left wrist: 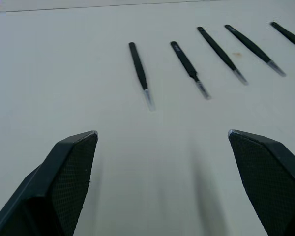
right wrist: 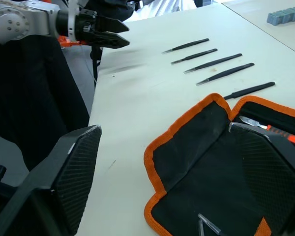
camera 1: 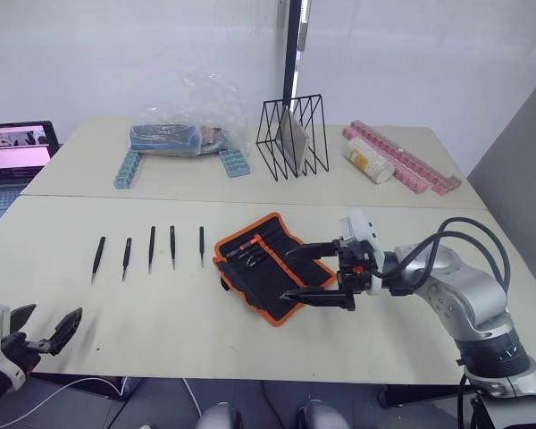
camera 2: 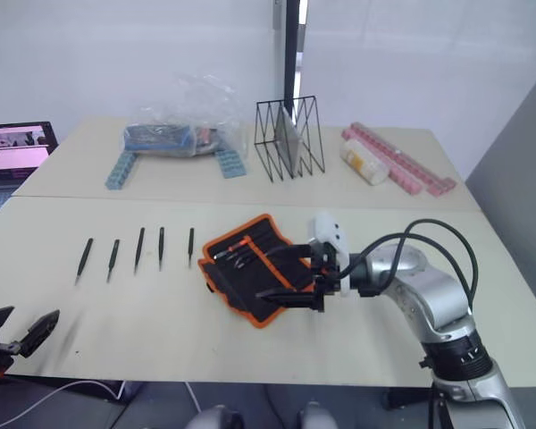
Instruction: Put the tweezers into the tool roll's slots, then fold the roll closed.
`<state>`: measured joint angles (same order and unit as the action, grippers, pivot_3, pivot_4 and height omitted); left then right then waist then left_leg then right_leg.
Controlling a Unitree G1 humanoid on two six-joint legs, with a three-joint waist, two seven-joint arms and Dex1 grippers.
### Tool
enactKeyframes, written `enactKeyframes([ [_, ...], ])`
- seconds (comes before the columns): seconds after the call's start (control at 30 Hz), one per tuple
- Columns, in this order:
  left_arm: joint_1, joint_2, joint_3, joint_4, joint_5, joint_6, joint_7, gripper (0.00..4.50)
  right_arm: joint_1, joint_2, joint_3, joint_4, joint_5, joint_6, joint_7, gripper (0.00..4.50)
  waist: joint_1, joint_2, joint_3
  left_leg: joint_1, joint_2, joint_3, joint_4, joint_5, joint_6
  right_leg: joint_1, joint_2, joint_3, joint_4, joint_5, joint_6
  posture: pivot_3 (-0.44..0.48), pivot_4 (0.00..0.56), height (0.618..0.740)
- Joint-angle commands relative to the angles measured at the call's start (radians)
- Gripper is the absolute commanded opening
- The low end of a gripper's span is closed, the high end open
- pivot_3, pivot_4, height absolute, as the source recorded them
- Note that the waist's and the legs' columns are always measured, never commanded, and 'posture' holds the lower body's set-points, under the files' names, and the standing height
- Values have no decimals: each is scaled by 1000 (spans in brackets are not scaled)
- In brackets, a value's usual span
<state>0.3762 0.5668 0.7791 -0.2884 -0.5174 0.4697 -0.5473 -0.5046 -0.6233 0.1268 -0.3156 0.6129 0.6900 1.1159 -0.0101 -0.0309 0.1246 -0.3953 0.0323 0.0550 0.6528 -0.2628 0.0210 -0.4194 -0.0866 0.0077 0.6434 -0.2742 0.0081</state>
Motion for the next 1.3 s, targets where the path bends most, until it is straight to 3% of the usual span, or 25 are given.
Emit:
enactKeyframes([
  [0.03, -76, 12, -17, 7, -6, 77, 97, 4494, -28, -8, 0, -35, 22, 14, 6, 4500, -1, 0, 0, 0, 0, 0, 0, 0, 0, 0, 0, 0, 0, 0, 0, 0, 150, 737],
  [0.27, -224, 66, -110, 162, 66, 85, 128, 4494, -43, -3, 1, -52, 33, 40, -9, 4500, -6, -1, -1, 0, 0, 0, 0, 0, 0, -1, 0, -1, 3, 0, 0, 0, 150, 737],
  [0.6, -464, 153, -246, 513, 136, -21, 31, 4494, -27, -9, -8, -70, 36, 54, -52, 4500, -2, -2, -1, 0, -1, 0, 0, 0, -1, -1, 0, -2, 3, 0, 0, 0, 150, 737],
  [0.9, -564, 152, -320, 698, 182, -92, -9, 4494, -20, -10, -12, -78, 42, 60, -72, 4500, -1, -2, -1, 0, -1, 1, 1, 1, -1, -1, 0, -3, 6, 0, 0, 0, 150, 737],
  [0.93, -569, 151, -322, 709, 184, -95, -9, 4076, -21, -11, -13, -79, 44, 61, -75, 4500, -1, -2, -1, 0, -1, 1, 2, 1, -1, -1, 0, -3, 6, 0, 0, 0, 150, 737],
  [1.0, -573, 150, -329, 723, 189, -103, -15, 3687, -22, -11, -15, -82, 47, 64, -80, 4500, -1, -2, -1, 0, -1, 0, 4, 1, 0, -1, 0, -3, 7, 0, 0, 0, 150, 737],
  [1.3, -606, 137, -389, 747, 216, -131, -52, 700, -23, -15, -13, -85, 53, 62, -86, 4500, 14, -2, -1, 0, -2, 1, 7, 0, 0, 0, 0, -4, 9, 1, 1, 0, 150, 737],
])
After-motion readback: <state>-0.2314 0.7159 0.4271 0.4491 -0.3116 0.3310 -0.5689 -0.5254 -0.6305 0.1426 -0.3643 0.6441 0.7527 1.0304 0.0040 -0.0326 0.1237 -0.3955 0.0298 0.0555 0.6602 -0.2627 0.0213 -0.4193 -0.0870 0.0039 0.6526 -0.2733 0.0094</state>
